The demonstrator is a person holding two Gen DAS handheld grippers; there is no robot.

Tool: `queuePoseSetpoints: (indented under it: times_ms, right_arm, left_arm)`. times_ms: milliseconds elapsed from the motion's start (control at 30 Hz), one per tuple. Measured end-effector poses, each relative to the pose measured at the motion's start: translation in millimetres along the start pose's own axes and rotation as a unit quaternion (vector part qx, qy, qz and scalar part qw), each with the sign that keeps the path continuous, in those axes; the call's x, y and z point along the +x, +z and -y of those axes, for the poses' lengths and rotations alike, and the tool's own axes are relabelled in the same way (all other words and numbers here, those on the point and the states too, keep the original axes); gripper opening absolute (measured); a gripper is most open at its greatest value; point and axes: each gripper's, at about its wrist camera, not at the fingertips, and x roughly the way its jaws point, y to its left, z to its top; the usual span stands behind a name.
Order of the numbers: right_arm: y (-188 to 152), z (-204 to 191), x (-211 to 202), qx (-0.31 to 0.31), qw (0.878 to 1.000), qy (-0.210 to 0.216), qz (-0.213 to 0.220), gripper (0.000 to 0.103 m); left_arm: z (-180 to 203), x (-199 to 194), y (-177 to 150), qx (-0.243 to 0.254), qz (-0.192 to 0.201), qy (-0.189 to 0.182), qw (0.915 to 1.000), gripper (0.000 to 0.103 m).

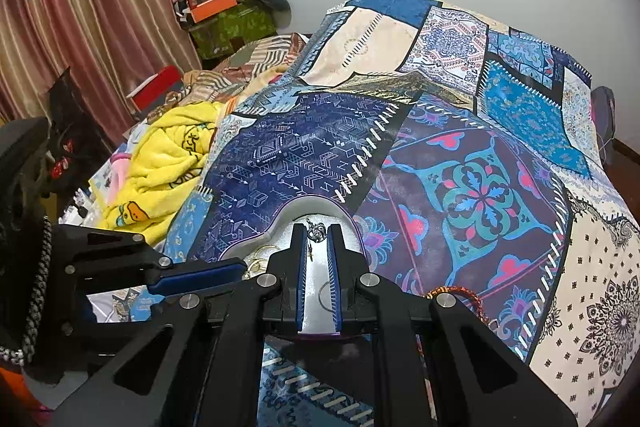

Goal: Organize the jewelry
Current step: 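Lower the earrings into the tin and open both grippers, then lift both open grippers away from the tin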

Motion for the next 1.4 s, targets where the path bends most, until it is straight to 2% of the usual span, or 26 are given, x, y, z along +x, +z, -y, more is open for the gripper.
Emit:
queuePoseSetpoints:
  times_ms: [233,467,733,800,1033,1200,1400]
  right_arm:
    - [0,-3,3,-0.017,1.0,-0.011,0.004,0.009]
    - [1,-6,2,-0.026,1.0,-0.018,-0.001,0.01]
    - [-1,-3,-9,-0.02,0.999,-0.027,0.009,0.027]
    - [0,-2,-12,-0.019,0.999,-0.029,0.011,0.027]
    - [-1,0,-26,-0.015,0.999,-0.033,0.02,0.027]
    - [-5,4,-37,-0.009,0.999,-0.038,0.026,0.027]
    - [-13,23,-55,0.007,0.998,-0.061,0.034,0.027]
  left_arm:
    - [-4,-2,-1,-0.004,0.004,0.009,1.0,0.008]
    - [-7,-7,-1,-0.012,0.009,0.017,0.9998,0.024]
    - [-6,-19,0,-0.011,0.018,0.033,0.9992,0.033]
    - [-7,-22,0,-0.012,0.022,0.037,0.999,0.037]
    - [-5,-32,4,-0.011,0.03,0.051,0.9982,0.038]
    - [2,-40,8,-0.009,0.041,0.059,0.9974,0.046]
    - [16,-41,19,-0.002,0.049,0.061,0.9969,0.051]
